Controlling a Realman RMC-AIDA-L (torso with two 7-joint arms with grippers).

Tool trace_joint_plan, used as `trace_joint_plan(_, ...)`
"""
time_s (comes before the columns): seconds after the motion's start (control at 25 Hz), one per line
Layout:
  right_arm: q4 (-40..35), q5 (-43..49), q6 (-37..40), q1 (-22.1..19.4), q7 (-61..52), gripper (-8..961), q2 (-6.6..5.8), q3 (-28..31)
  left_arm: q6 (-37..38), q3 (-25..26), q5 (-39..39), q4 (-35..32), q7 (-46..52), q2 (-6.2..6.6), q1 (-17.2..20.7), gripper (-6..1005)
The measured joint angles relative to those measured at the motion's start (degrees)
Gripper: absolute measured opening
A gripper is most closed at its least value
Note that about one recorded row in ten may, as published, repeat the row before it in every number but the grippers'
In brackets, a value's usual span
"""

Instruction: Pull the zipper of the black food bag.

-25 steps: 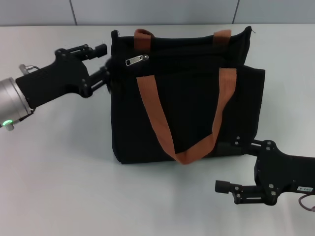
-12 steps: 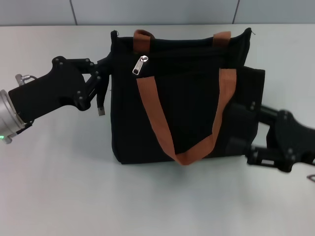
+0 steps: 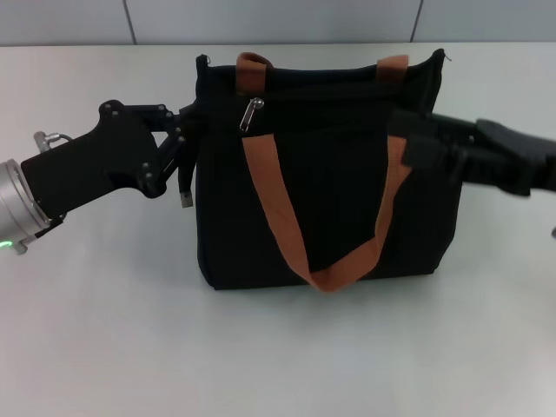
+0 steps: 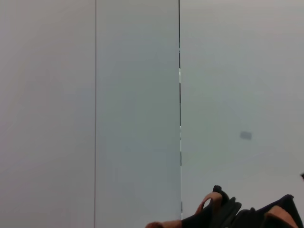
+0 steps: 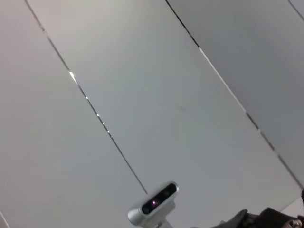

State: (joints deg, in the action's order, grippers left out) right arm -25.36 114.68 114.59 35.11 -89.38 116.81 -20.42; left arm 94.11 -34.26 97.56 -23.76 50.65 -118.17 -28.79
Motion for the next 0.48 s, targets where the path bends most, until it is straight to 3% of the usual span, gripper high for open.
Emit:
trace_joint_plan(0.04, -0.7, 0.0, -0.3, 1.8, -4.4, 707, -0.51, -0.1, 0.4, 0.0, 0.0, 0.0, -0.1, -0.05, 0.1, 27)
trace_joint_plan(0.28, -4.6, 0.0, -3.3, 5.5, -14.5, 700, -0.74, -0.9, 0.9, 0.0, 0.0, 0.3, -1.5, -0.23, 0.2, 27)
trace_joint_plan(0.48, -6.3, 0.0, -7.9, 10.1, -25.0, 694, -1.19, -7.3, 0.6, 0.0, 0.0, 0.6, -1.6, -0.35, 0.2, 27)
